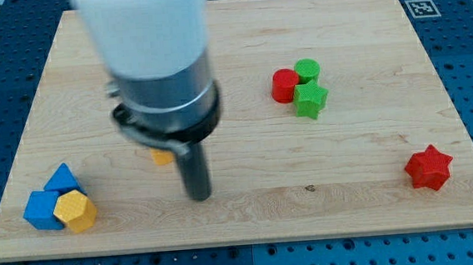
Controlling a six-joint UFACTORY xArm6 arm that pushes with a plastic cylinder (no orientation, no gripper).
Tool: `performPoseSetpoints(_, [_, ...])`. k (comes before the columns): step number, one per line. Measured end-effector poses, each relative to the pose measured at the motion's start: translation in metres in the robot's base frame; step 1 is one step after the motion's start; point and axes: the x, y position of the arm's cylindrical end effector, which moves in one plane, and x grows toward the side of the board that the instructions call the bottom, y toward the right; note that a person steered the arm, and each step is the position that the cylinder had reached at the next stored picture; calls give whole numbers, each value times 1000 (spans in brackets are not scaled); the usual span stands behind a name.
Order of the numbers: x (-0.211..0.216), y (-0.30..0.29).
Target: Slide yellow heart closer to blue triangle
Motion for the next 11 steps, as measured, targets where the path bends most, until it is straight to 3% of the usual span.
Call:
performPoseSetpoints(2, [-82, 8])
performPoseSetpoints(11, [-42, -133])
